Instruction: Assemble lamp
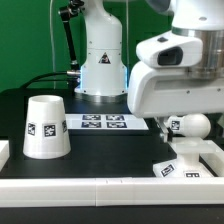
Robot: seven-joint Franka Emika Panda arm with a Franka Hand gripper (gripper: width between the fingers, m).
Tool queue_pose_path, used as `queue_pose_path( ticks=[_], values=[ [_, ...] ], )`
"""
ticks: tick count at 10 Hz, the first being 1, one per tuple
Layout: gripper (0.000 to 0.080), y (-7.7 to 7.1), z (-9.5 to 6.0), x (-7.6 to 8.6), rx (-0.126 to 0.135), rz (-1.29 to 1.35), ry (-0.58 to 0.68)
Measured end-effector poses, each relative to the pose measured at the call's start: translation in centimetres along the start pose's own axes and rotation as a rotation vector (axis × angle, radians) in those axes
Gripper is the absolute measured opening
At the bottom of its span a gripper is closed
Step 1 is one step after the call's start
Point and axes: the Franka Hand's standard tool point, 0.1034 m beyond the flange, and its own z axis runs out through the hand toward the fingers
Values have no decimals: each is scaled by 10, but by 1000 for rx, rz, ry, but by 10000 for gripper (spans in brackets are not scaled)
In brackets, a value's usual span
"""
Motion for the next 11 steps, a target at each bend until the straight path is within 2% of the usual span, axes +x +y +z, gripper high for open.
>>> queue_pose_path(
  ticks=[2,4,5,6,9,10,11],
  values=[
    [699,-10,-7,-31,-15,-40,-9],
    [699,-25,-16,-51,-24,-101,-11],
    [699,-37,-16,-58,-32,-172,-17],
    [699,-50,-9,-69,5,-127,-45],
    [699,-49,-9,-69,8,-128,-46],
    [699,-52,-9,-67,-18,-190,-23],
    [699,-65,-9,-70,-50,-296,14]
  ],
)
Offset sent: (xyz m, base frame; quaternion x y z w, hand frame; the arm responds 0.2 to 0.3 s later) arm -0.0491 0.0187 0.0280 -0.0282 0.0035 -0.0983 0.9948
